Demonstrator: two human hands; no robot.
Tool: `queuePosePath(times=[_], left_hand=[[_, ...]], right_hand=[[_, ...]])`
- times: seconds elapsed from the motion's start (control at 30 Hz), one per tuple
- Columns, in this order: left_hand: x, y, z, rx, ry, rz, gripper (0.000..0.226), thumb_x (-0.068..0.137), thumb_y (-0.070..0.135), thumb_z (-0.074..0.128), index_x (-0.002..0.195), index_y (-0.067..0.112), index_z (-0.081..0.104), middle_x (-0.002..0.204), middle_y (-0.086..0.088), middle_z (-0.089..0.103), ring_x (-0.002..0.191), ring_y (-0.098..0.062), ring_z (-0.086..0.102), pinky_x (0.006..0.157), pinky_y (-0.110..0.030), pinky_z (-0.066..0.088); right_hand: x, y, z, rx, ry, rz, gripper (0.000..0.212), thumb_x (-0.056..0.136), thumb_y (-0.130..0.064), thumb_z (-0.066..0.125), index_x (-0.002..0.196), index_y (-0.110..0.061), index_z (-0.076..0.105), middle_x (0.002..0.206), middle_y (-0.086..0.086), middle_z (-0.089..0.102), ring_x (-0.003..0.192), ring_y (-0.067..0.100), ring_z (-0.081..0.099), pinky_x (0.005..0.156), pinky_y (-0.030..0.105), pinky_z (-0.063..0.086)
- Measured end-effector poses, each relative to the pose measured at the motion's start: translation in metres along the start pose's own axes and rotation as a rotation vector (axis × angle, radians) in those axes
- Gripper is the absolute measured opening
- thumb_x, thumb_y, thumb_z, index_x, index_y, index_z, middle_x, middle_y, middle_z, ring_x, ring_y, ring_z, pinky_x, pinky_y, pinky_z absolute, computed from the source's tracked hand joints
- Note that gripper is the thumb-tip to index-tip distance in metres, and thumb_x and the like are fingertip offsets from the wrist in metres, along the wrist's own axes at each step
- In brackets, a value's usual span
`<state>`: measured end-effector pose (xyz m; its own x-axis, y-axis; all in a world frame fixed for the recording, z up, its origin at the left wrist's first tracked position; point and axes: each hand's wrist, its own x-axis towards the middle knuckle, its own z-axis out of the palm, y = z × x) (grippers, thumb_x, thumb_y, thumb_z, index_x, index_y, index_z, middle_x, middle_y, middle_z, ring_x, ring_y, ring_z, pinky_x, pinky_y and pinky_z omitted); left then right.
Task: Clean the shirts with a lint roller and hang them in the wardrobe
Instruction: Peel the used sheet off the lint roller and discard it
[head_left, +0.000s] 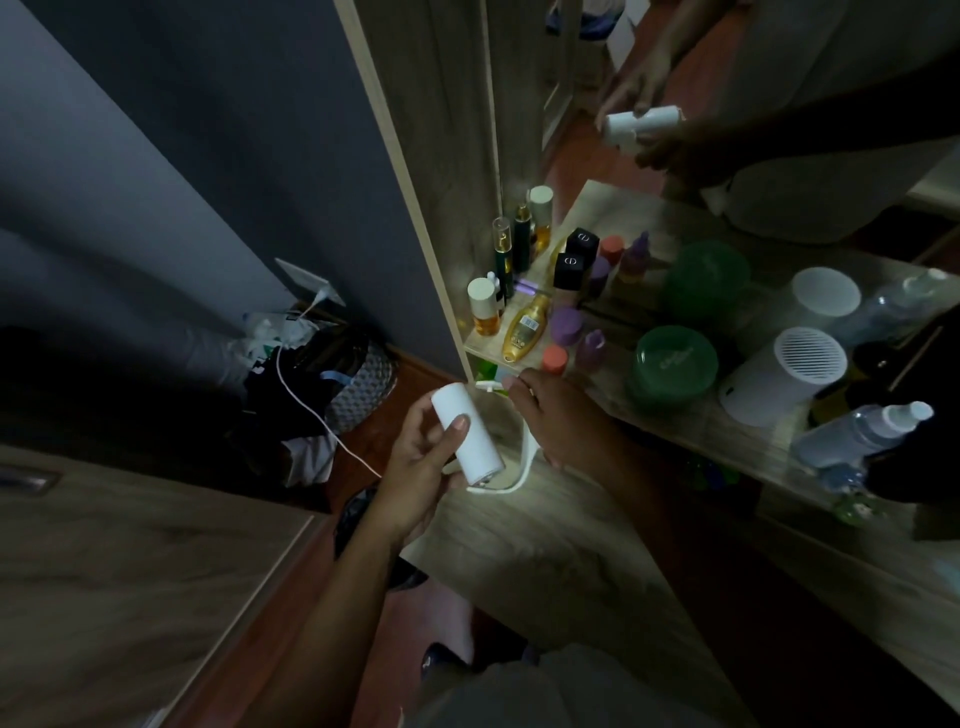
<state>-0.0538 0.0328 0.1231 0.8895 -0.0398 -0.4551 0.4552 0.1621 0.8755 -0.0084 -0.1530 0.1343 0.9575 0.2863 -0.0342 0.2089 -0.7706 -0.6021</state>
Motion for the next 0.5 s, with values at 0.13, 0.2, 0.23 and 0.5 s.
queuePosePath(times=[0.13, 0.2, 0.23, 0.5], left_hand=[[0.0, 0.002, 0.004, -0.013, -0.026, 0.001, 0.039, 0.096, 0.019, 0.061, 0.135, 0.021, 0.052, 0.109, 0.005, 0.073, 0.094, -0.01, 0.071, 0.067, -0.037, 0.059], [0.001, 0.003, 0.005, -0.029, -0.027, -0.014, 0.039, 0.097, 0.019, 0.06, 0.135, 0.02, 0.053, 0.113, 0.001, 0.069, 0.094, -0.009, 0.07, 0.065, -0.035, 0.058], [0.001, 0.003, 0.006, -0.038, -0.032, -0.023, 0.038, 0.098, 0.019, 0.06, 0.135, 0.02, 0.053, 0.115, -0.001, 0.067, 0.093, -0.008, 0.07, 0.064, -0.034, 0.058], [-0.001, 0.002, 0.01, -0.161, -0.103, -0.07, 0.036, 0.099, 0.019, 0.056, 0.135, 0.015, 0.055, 0.106, -0.006, 0.067, 0.09, -0.016, 0.069, 0.067, -0.033, 0.063]], right_hand=[[-0.001, -0.004, -0.012, -0.078, -0.07, -0.047, 0.045, 0.105, -0.039, 0.029, 0.108, -0.005, 0.057, 0.072, 0.009, 0.056, 0.052, 0.013, 0.048, 0.049, 0.021, 0.037], [-0.002, -0.005, -0.018, -0.046, -0.111, -0.032, 0.043, 0.103, -0.04, 0.039, 0.115, -0.003, 0.057, 0.076, 0.008, 0.059, 0.06, 0.017, 0.055, 0.055, 0.026, 0.045], [-0.002, -0.006, -0.021, -0.115, -0.13, -0.054, 0.044, 0.097, -0.037, 0.055, 0.123, -0.002, 0.057, 0.087, 0.013, 0.063, 0.07, 0.022, 0.061, 0.062, 0.029, 0.049], [-0.001, -0.001, -0.027, -0.681, -0.318, -0.289, 0.098, 0.084, -0.025, 0.074, 0.154, -0.001, 0.011, 0.149, 0.018, 0.038, 0.129, 0.027, 0.045, 0.102, 0.033, 0.037]])
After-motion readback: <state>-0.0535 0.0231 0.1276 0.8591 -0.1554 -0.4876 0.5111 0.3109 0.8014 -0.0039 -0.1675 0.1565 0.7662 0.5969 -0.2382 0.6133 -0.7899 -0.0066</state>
